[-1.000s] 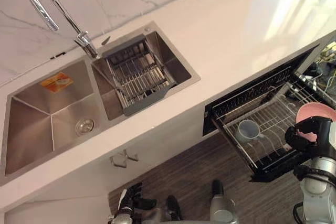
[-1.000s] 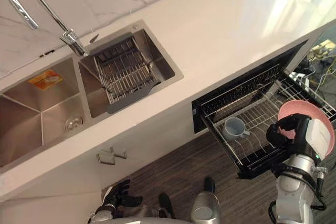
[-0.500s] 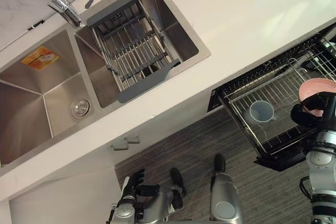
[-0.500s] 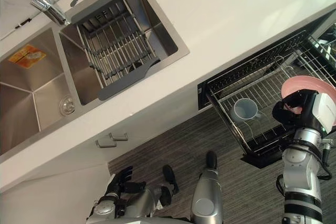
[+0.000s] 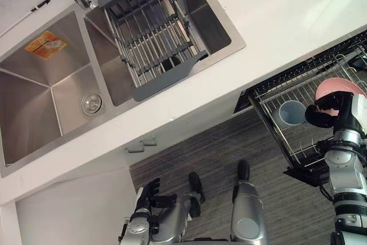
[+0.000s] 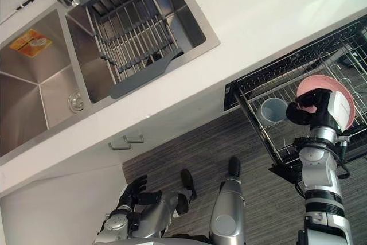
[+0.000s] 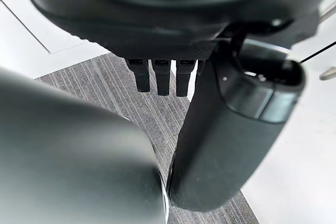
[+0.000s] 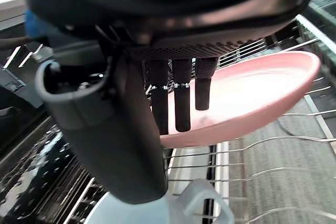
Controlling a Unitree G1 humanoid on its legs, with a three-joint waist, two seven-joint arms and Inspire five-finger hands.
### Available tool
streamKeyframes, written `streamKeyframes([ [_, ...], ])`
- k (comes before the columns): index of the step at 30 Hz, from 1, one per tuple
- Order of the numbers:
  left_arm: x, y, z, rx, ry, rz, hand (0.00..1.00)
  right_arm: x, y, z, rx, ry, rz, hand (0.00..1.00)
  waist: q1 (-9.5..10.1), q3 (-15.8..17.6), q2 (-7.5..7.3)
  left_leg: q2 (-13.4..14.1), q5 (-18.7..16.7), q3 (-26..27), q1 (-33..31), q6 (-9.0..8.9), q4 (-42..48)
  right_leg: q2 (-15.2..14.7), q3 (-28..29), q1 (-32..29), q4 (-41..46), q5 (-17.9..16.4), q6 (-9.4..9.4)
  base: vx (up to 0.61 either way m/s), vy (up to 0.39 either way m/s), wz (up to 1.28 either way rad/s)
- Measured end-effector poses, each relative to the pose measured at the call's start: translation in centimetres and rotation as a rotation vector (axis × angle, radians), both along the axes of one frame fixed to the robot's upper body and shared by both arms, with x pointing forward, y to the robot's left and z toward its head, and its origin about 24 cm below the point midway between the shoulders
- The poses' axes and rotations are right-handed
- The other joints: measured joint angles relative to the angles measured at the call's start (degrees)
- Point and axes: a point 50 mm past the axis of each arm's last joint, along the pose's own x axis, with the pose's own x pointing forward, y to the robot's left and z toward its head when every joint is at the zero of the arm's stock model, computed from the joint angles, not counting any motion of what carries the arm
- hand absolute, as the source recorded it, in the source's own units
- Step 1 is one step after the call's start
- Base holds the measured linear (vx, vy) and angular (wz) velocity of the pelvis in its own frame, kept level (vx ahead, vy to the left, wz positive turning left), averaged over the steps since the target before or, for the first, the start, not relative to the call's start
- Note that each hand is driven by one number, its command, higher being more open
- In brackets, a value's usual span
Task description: Walk over to the sink, pick up the cup, carry it to the dishwasher, place the cup inside the dishwasher, then close the dishwasher door
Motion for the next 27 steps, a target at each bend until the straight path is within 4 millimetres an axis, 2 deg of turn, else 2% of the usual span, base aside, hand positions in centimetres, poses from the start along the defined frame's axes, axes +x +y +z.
streamKeyframes([
  [6, 0.2, -0.1, 0.1, -0.001, -0.003, -0.002, 0.90, 0.1, 0.3, 0.0, 0.006, -0.009, 0.008, 0.90, 0.47, 0.03, -0.05, -0.08, 0.00, -0.36, -0.08, 0.00, 0.21, -0.12, -0.37, 0.29, -0.08, 0.08, 0.09, 0.00, 0.006, 0.02],
  [13, 0.2, -0.1, 0.0, 0.000, 0.003, 0.003, 0.90, -0.5, 2.0, 0.4, 0.003, -0.071, 0.049, 0.90, 0.25, 0.23, -0.36, 0.02, 0.00, -0.67, 0.60, 0.00, 0.35, 0.14, -0.75, 1.94, -1.70, 0.93, 0.27, 0.00, 0.000, 0.00],
  [18, 0.3, 0.1, 0.1, 0.004, -0.002, 0.009, 0.90, -1.2, 3.3, 0.4, 0.046, -0.134, 0.061, 0.90, 0.41, 0.55, -1.49, 0.13, -0.04, -0.26, 1.81, 0.35, -0.10, 0.59, -0.39, 3.55, -3.52, 1.89, 0.32, -0.01, 0.019, -0.05],
  [21, 0.4, 0.3, 0.1, 0.010, 0.004, 0.008, 0.90, -2.0, 4.1, 1.1, 0.049, -0.192, 0.073, 0.90, 0.50, 0.36, -2.33, 0.31, -0.04, 0.59, 2.74, 0.39, -0.86, 1.06, 0.44, 4.16, -4.87, 2.55, 0.34, 0.02, 0.018, -0.14],
  [27, 0.3, 0.7, 0.1, 0.033, 0.015, -0.004, 0.90, -4.0, 3.9, 1.4, 0.066, -0.254, 0.031, 0.90, 0.41, -0.08, -3.83, 0.42, -0.04, 0.89, 4.94, 0.40, -2.26, 1.57, 1.02, 5.78, -5.92, 2.62, 0.35, 0.03, 0.008, -0.09],
])
